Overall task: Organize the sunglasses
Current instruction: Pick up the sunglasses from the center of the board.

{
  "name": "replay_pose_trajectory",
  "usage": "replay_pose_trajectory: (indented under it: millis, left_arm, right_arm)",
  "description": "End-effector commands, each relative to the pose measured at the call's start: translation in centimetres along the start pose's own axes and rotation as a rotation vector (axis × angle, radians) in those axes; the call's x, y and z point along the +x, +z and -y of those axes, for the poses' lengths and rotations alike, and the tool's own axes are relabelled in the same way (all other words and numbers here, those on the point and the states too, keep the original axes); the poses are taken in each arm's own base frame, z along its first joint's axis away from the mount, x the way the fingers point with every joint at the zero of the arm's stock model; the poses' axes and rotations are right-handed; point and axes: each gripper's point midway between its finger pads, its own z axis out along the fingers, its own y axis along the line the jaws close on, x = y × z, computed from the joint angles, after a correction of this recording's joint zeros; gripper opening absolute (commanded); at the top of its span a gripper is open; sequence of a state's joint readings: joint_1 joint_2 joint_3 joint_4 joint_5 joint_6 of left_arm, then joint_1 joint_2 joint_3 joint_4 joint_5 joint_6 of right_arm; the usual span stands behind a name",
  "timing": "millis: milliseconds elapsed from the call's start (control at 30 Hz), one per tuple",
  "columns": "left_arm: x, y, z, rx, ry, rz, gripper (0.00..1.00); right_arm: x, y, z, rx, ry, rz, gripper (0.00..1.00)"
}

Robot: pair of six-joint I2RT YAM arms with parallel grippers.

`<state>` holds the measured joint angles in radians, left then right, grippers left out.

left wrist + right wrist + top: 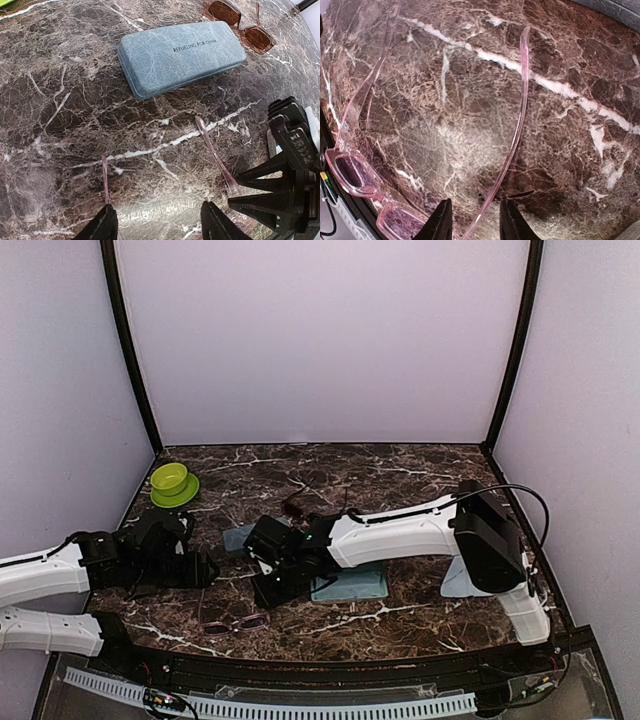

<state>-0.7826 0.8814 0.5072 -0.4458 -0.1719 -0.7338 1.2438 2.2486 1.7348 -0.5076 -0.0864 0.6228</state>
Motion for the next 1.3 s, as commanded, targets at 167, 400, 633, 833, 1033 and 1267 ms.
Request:
replay_pose_trajectory:
  millis: [167,400,633,833,1033,1267]
  left_arm:
    - [0.4,0.6,-0.1,0.001,0.037,-0.017,0.6]
    - [0.3,0.6,-0.1,0.005,0.04,-0.011,0.6]
    - [0.3,0.7,-0.1,-0.003,0.052,-0.012,0.6]
    - [0.2,0.6,0.0,0.005,0.053,-0.012,0.6]
    - [0.0,0.5,0.1,0.008,0.061,-0.005,0.6]
    - [-1.2,-0.7,2.2,0.089,0.073,0.009,0.6]
  right_arm:
    - [0.7,0.5,0.7,0.077,-0.035,-0.04,0.27]
    - [0.5,-0.1,1.7,0.137,-0.05,-0.037,0.22]
    - [0.3,-0.5,2.3,0.164,-0.052,-0.032,0.13]
    - [-0.1,-1.3,2.9,0.19,-0.055,-0.021,0.09]
    - [-1.1,-2.5,3.2,0.212,-0.058,0.014,0.04]
    - [-2.5,-4.6,3.6,0.242,-0.059,0.07,0.0]
